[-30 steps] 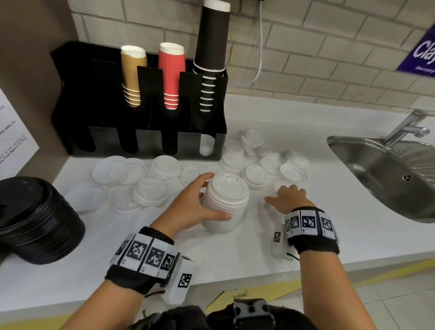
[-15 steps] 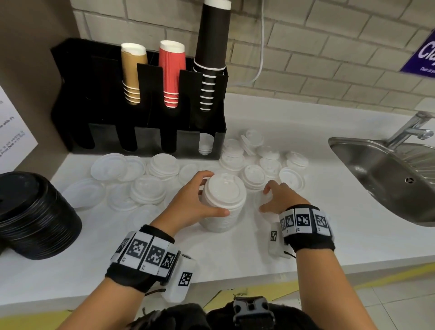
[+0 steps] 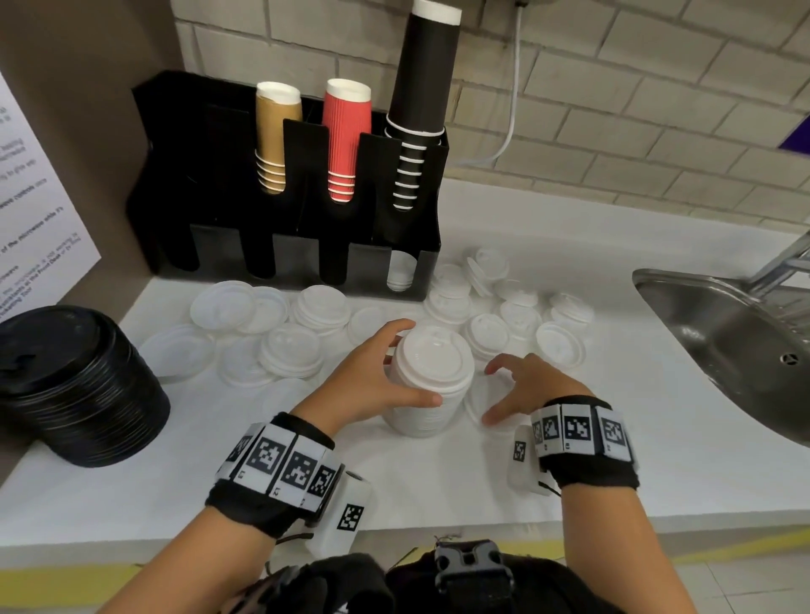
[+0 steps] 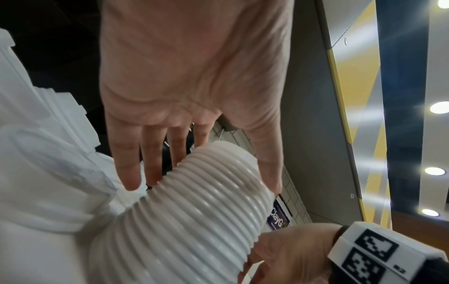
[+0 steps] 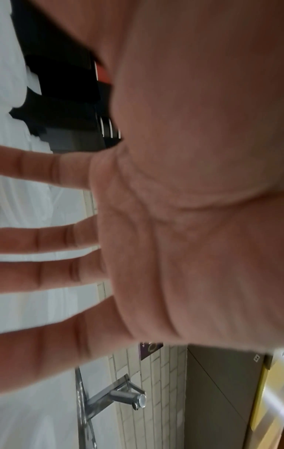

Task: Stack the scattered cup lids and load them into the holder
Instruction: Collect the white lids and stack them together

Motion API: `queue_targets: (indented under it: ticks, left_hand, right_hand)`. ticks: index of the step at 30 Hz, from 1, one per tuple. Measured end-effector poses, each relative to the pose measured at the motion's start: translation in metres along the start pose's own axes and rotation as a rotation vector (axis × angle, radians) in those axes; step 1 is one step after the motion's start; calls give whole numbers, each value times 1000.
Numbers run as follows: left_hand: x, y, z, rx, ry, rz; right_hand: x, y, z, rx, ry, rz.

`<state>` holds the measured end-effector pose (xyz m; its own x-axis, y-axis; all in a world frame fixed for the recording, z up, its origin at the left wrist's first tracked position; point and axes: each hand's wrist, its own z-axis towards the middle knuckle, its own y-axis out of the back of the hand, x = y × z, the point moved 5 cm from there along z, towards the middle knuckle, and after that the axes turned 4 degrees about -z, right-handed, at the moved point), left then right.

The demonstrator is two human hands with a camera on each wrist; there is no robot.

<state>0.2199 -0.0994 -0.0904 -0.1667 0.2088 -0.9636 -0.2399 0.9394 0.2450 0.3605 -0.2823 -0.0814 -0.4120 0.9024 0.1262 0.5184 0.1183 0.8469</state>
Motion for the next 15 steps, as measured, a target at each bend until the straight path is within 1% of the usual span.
queue_targets:
  ticks: [6, 8, 10, 11, 13, 15]
  left_hand:
    - [-2, 1, -1, 6, -10, 0]
    - [-2, 2, -1, 11, -11, -5]
    - [-3, 3, -1, 18, -13, -9]
    - [-3, 2, 0, 21, -14, -13]
    - [-3, 2, 1, 23, -13, -15]
    - [-3, 1, 2, 30, -15, -5]
  right_hand:
    - [7, -4, -2, -55, 0, -23]
    - [1, 4, -10, -113, -16, 37]
    - [-9, 21, -22, -227, -7, 164]
    - [-12, 30, -30, -299, 21, 244]
    - [-10, 46, -45, -424, 125, 408]
    - [5, 52, -60, -489, 247, 538]
